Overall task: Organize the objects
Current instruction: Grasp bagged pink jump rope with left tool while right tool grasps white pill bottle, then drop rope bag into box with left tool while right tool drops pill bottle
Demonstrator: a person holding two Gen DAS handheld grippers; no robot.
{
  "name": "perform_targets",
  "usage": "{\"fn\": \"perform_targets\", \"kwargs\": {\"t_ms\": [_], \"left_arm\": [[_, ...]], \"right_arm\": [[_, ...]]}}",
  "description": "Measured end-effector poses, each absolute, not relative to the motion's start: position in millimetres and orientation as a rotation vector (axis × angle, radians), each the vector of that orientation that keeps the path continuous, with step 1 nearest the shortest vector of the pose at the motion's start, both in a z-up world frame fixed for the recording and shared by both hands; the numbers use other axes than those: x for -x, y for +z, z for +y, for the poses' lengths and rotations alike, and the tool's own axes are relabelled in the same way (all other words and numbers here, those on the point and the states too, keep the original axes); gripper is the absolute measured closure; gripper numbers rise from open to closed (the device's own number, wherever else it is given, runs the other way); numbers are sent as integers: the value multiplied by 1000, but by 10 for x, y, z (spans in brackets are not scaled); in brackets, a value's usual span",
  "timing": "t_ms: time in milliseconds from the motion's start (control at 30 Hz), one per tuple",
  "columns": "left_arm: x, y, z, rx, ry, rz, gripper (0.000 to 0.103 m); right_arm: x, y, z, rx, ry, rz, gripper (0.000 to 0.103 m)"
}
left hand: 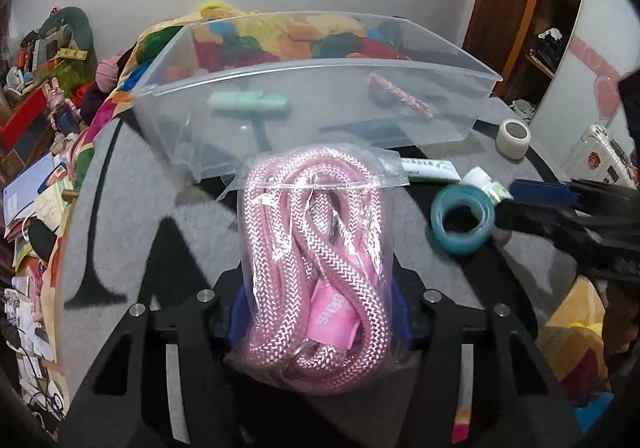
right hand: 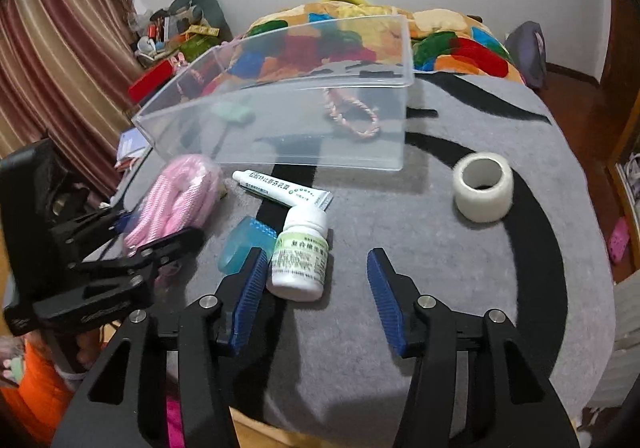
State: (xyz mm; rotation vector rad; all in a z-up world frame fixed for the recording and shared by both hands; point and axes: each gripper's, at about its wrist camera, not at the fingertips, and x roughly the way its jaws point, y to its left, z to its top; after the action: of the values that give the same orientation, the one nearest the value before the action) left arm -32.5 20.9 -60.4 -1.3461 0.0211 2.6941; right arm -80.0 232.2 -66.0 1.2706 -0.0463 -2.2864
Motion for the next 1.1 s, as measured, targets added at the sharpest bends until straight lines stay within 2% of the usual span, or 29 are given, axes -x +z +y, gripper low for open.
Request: {"fn": "perform_targets", "kwargs": {"t_ms": [33, 67, 333, 633, 900, 1100], "left_arm": [[299, -603, 196, 1347, 2697, 17, 48], [268, -603, 169, 1348, 2700, 11, 48], [153, -472, 50, 1294, 2750, -25, 50], [147, -14, 21, 1139, 2798, -45, 50], [440, 360, -6, 1038, 2810, -80, 50], [845, 426, -57, 1071, 2790, -133, 50]], "right_arm": [[807, -677, 2325, -1279, -2278, -52, 74], [834, -700, 2310, -1287, -2272, -57, 76], [708, -571, 2401, -1215, -2340, -47, 76], [740, -81, 2488, -1059, -2426, -64, 76], [956, 356, 2359, -899, -2521, -44, 76], [1217, 416, 2152, -885, -2536, -16, 76]]}}
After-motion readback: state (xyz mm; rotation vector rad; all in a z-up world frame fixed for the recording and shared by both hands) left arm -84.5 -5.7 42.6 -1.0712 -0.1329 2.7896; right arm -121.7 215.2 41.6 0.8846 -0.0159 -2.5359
